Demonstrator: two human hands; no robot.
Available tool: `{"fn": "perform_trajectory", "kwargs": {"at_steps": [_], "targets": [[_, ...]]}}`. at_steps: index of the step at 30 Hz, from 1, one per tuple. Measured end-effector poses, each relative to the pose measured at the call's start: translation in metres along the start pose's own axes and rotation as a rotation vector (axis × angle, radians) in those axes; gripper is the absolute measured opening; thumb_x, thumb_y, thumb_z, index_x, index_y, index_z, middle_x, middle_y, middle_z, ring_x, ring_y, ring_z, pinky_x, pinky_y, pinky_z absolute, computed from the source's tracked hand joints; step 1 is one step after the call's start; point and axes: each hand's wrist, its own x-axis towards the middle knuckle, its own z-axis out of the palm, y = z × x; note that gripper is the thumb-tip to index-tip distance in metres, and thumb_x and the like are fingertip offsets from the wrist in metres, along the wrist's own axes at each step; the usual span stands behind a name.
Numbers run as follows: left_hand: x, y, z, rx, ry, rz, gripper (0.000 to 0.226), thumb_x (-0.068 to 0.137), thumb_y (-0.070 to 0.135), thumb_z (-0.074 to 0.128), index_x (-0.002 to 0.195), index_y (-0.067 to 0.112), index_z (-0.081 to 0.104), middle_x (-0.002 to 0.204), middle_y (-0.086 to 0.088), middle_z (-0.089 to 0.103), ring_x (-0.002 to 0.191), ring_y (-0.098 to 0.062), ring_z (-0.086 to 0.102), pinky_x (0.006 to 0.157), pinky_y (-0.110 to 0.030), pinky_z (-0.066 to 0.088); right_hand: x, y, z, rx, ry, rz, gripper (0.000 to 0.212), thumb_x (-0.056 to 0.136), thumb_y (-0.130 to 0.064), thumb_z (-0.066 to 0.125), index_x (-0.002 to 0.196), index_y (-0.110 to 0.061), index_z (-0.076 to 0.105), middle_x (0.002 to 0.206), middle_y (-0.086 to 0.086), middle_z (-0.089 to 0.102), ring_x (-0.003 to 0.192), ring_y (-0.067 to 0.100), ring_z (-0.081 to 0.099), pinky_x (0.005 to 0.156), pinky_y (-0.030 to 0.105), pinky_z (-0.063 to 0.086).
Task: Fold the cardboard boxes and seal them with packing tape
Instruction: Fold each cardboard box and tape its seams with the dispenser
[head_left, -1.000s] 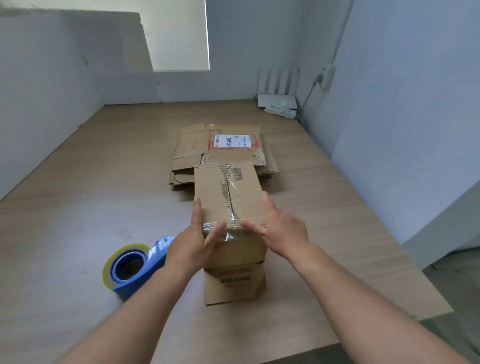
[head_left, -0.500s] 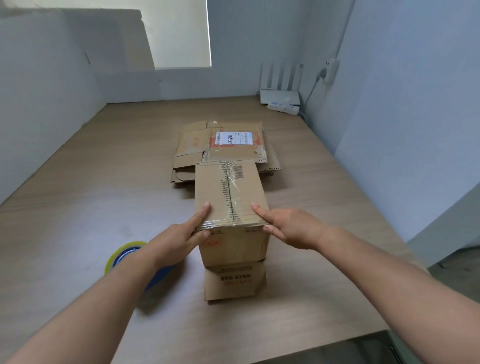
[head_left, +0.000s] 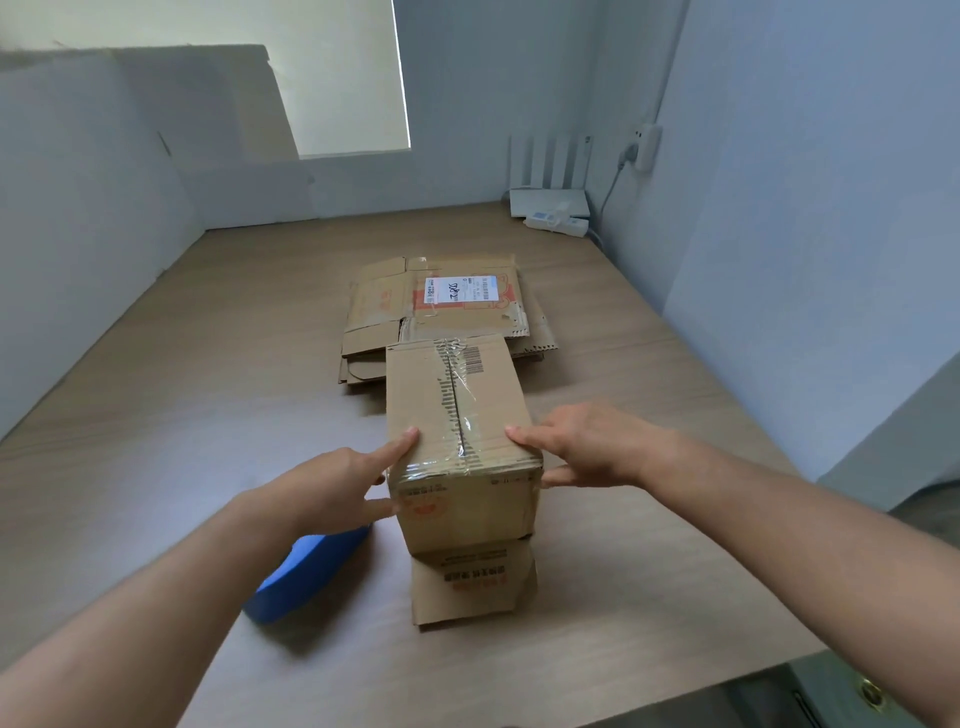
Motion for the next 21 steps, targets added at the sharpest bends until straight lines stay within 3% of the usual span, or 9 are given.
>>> {"fn": "perform_trajectory", "kwargs": {"at_steps": [4, 7, 9, 13, 16, 21], "targets": [[0.003, 0.003, 0.015, 0.09, 0.169, -0.03, 0.08, 0.092, 0.057, 0.047, 0.15, 0.041, -0.005, 0.126, -0.003, 0.062, 0.107, -0.023, 0.06, 0.086, -0.028, 0.045, -0.007, -0.01, 0.008, -0.015, 0.135, -0.011, 0.064, 0.087, -0.037, 0.063, 0.141, -0.01, 0.043, 0.107, 0.013, 0.061, 0.096, 0.029, 0.057, 0.073, 0.036, 0.047], [0.007, 0.01, 0.025, 0.105, 0.251, -0.11, 0.077, 0.091, 0.062, 0.044, 0.151, 0.039, 0.003, 0.116, -0.004, 0.066, 0.102, -0.026, 0.061, 0.077, -0.03, 0.044, -0.01, -0.018, 0.01, -0.001, 0.28, -0.016, 0.061, 0.06, -0.026, 0.088, 0.111, -0.001, 0.067, 0.077, 0.015, 0.064, 0.066, 0.03, 0.062, 0.045, 0.031, 0.05], [0.01, 0.014, 0.026, 0.1, 0.258, -0.141, 0.078, 0.089, 0.063, 0.046, 0.151, 0.039, 0.004, 0.113, -0.004, 0.067, 0.1, -0.026, 0.061, 0.074, -0.03, 0.042, -0.007, -0.027, 0.015, 0.023, 0.29, 0.061, 0.06, 0.054, -0.028, 0.09, 0.102, -0.001, 0.067, 0.076, 0.015, 0.062, 0.064, 0.03, 0.06, 0.039, 0.032, 0.048], [0.0, 0.003, 0.019, -0.046, 0.122, -0.071, 0.096, 0.083, 0.058, 0.061, 0.148, 0.046, -0.01, 0.121, 0.0, 0.064, 0.111, -0.018, 0.059, 0.085, -0.028, 0.047, 0.001, -0.031, 0.024, 0.083, 0.227, 0.169, 0.057, 0.076, -0.034, 0.075, 0.121, -0.005, 0.055, 0.1, 0.016, 0.056, 0.088, 0.031, 0.054, 0.057, 0.039, 0.05], [-0.017, -0.009, 0.012, -0.266, 0.014, -0.014, 0.089, 0.089, 0.037, 0.058, 0.141, 0.06, -0.011, 0.135, 0.008, 0.056, 0.117, -0.006, 0.057, 0.098, -0.022, 0.044, 0.0, -0.026, 0.026, 0.066, 0.216, 0.169, 0.057, 0.083, -0.036, 0.068, 0.129, -0.009, 0.049, 0.107, 0.014, 0.054, 0.094, 0.028, 0.05, 0.063, 0.037, 0.048], [-0.021, -0.004, 0.016, -0.343, 0.17, -0.048, 0.07, 0.096, 0.038, 0.053, 0.148, 0.051, 0.008, 0.099, 0.027, 0.065, 0.097, -0.004, 0.059, 0.088, -0.02, 0.044, -0.001, -0.027, 0.025, 0.102, 0.172, 0.179, 0.058, 0.081, -0.03, 0.07, 0.13, -0.008, 0.049, 0.108, 0.015, 0.054, 0.096, 0.029, 0.05, 0.068, 0.041, 0.051]]}}
